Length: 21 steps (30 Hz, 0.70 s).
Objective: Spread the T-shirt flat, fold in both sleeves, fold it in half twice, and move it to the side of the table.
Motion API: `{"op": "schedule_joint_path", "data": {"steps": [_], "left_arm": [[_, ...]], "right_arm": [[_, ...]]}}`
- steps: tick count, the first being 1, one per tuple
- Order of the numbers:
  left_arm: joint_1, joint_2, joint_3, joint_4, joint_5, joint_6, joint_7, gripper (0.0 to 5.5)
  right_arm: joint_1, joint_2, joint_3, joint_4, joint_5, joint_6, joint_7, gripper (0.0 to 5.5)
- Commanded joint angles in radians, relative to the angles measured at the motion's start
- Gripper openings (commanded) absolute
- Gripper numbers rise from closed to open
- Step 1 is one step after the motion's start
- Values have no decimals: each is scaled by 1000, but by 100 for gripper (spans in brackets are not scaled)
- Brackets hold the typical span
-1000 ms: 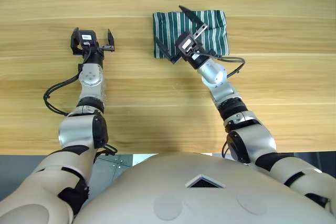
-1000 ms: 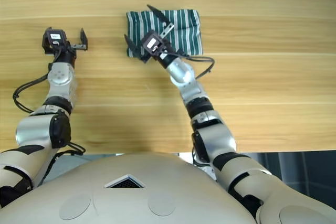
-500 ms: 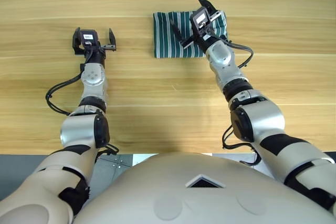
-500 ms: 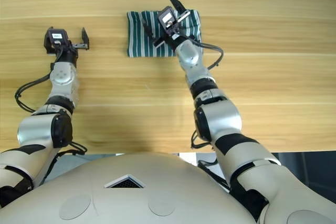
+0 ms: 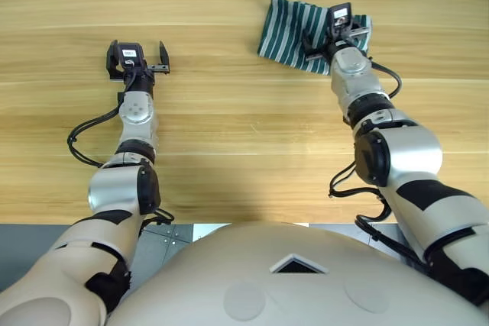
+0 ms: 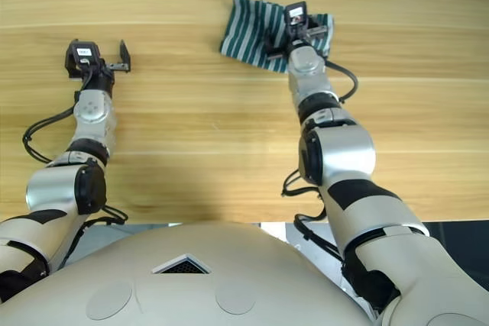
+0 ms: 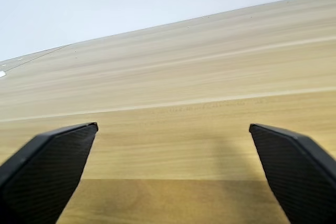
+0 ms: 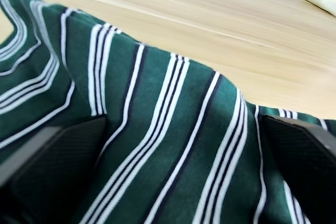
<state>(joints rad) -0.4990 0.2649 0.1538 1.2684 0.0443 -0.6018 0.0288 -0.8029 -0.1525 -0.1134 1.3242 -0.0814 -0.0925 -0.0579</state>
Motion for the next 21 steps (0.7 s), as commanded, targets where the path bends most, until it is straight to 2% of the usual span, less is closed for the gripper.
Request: {"op": "schedule_joint_path", "data": {"steps": [1,5,11,17,21], "left_arm": [[54,-13,8,48,-2,63,-3,536],[75,-20,66,44,-55,44,6,536],[132,-50,125,29,-109,-9,29,536],[177,-38,166,23,-138,-38,48,536],[161,-33,185,6,-149,-78,59,536]], "right_arm": [[56,-154,-135,48,71,96,-175,540],[143,-302,-356,49,213,97,-408,540],[276,-380,-514,50,288,113,-585,540],[235,-371,-529,41,259,69,-627,540],[139,-406,-400,24,118,-60,-714,540]]}}
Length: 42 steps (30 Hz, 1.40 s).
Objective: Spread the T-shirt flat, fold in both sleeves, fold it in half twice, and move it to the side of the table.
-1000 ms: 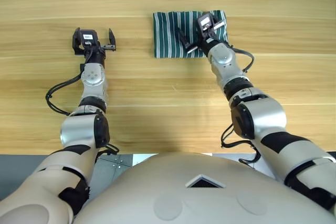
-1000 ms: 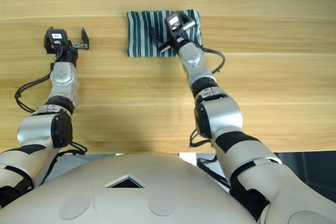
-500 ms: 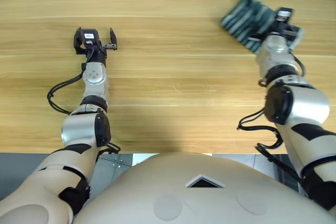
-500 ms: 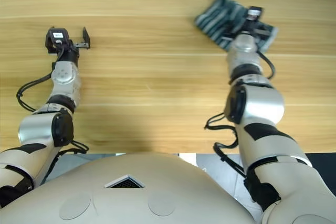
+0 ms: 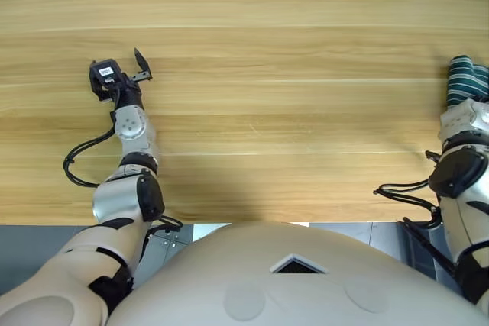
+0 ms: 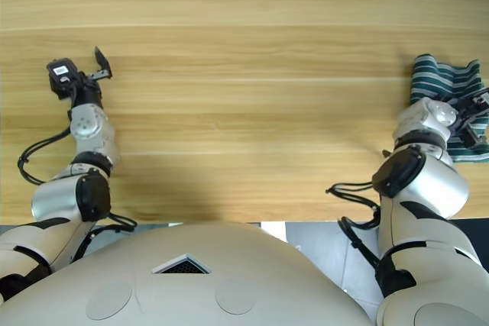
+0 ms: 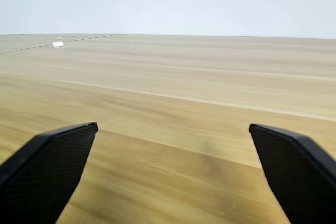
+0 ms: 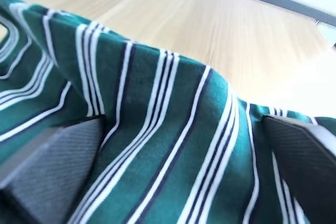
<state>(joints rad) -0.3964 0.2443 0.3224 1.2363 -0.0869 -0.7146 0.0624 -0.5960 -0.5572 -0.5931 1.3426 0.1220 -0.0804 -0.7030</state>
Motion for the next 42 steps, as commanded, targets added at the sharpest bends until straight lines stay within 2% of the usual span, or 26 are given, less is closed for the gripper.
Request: {"op": "schedule_joint_path", "data": {"steps": [1,3,5,8,10,11,14,22,29,35,42], "left_arm": [[43,-11,-1,33,8,23,55,536],[3,-15,-83,5,119,-24,171,536],[-24,-45,-153,-26,212,-72,266,536],[-20,-158,-257,-61,314,-145,339,536],[0,-224,-323,-77,368,-175,348,536],[17,-252,-344,-81,374,-185,331,536],[90,-304,-363,-87,341,-219,271,536],[192,-311,-363,-149,302,-253,238,536],[278,-310,-339,-232,241,-173,215,536],[448,-341,-320,-504,100,-77,138,536],[477,-327,-404,-707,168,-17,79,536]], "right_arm": [[-113,-3,129,-4,-133,-124,-70,540],[-221,33,223,-32,-206,-250,-2,540],[-288,168,328,-58,-250,-366,183,540],[-151,450,503,-114,-304,-553,414,540],[-14,553,584,-150,-337,-637,463,540],[45,571,639,-172,-395,-668,420,540],[128,594,717,-193,-473,-669,386,540],[223,604,762,-285,-495,-685,338,540],[361,581,752,-439,-489,-634,326,540],[557,548,742,-698,-505,-620,314,540],[534,558,797,-814,-564,-598,336,540]]}}
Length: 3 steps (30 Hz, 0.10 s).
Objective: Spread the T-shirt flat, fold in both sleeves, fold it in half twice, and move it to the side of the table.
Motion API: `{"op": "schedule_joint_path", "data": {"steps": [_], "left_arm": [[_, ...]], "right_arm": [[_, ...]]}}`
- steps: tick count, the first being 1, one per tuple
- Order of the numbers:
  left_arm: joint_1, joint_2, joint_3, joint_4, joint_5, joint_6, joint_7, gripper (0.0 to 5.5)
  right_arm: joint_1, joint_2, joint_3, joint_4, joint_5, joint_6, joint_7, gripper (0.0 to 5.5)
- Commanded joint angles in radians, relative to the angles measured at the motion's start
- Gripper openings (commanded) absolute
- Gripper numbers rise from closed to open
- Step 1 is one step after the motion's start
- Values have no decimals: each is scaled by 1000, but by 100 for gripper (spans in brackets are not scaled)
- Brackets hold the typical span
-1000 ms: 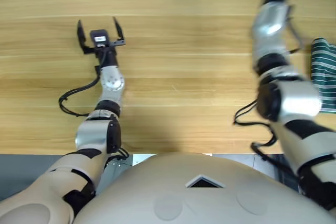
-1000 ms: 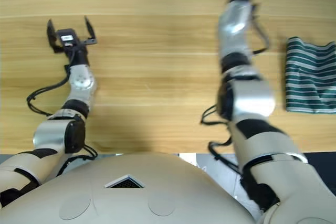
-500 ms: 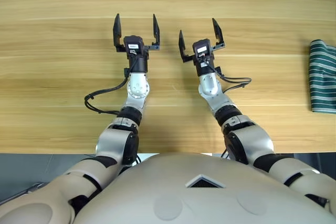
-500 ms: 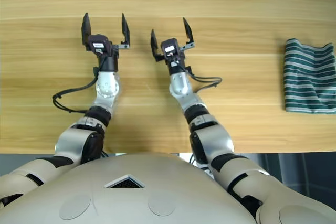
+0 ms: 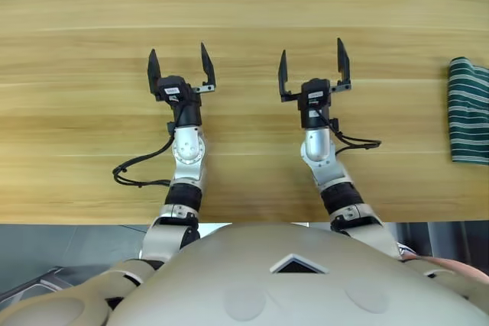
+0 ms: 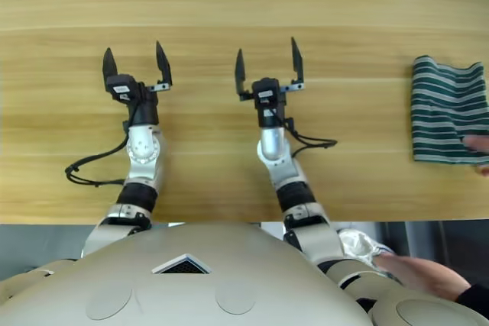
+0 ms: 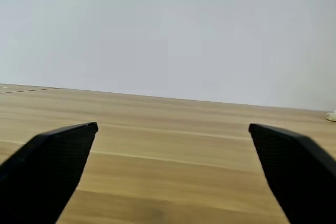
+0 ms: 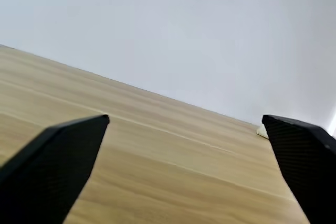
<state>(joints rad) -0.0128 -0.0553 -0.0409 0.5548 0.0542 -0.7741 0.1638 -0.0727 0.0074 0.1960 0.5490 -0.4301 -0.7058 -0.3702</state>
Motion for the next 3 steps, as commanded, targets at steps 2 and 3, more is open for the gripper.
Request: {"op": "schedule_joint_path", "data": {"steps": [2,3], "left_arm": [[89,-20,-49,-60,26,68,-36,536],[86,-15,-49,-72,32,84,-35,536]], "right_arm": [[-8,-7,12,-27,-11,36,10,540],[-19,-5,17,-26,-5,38,21,540]]}}
